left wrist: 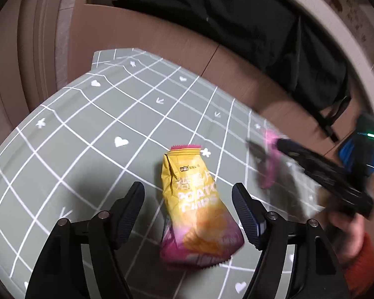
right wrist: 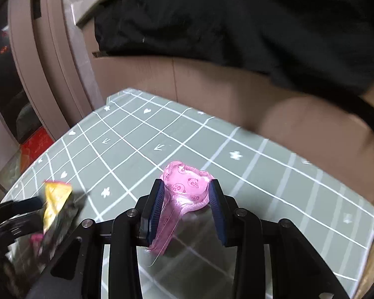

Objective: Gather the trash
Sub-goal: 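Grasp the yellow chip bag with the left gripper while the right grasps the pink plastic item, then carry the chip bag and pink item over the yellow-lined bin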

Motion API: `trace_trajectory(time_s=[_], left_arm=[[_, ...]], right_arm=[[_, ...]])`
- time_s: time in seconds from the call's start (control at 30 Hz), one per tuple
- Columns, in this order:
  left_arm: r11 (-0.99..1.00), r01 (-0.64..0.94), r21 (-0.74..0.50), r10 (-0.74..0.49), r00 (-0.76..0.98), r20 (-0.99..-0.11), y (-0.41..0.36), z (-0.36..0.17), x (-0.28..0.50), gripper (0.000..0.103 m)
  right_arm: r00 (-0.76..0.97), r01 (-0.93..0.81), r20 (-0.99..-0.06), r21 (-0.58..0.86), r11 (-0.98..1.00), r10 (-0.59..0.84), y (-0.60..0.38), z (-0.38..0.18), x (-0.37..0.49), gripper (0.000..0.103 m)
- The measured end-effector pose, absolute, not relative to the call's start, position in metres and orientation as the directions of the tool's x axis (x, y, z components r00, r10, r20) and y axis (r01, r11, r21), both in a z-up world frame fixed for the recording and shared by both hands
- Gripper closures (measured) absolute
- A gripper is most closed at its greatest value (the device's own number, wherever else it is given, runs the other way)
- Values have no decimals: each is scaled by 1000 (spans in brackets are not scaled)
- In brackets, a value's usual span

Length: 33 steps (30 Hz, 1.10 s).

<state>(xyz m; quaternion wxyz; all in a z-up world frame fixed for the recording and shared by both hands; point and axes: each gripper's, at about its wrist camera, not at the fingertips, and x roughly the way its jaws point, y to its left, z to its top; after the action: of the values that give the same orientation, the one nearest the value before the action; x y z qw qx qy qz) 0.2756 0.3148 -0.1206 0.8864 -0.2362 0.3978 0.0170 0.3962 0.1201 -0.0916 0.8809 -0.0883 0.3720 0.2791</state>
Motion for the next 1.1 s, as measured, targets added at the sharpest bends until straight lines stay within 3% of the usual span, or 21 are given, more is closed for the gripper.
trace_trajectory(time_s=[0.17,0.27,0.3,0.43,0.77,1.1], left_arm=[[884,-267,-384,-124,659,-742,309,-131,286,33],[901,-300,-313,-53,639,-767,302,-131,286,55],[903,-299,-307,-51,635,-771,301,-131,287,67],[912,-266,-311,-70,648,-758,290,-123,282,81],[947,-129,-293,-78,794,-603,234,-34,264,83],[956,74,-283,-196,881,-430,145,48,263,83]], right_arm=[[597,-554,-678,38,832,429,88,-71,369,71],[610,-547,-663,45,836,434,71,-64,356,71],[615,-544,-655,49,837,438,65,-61,352,71],[626,-543,-633,67,837,457,44,-52,339,71],[700,-545,-520,52,837,489,0,-3,307,71],[817,-479,-381,-32,877,432,-66,55,273,71]])
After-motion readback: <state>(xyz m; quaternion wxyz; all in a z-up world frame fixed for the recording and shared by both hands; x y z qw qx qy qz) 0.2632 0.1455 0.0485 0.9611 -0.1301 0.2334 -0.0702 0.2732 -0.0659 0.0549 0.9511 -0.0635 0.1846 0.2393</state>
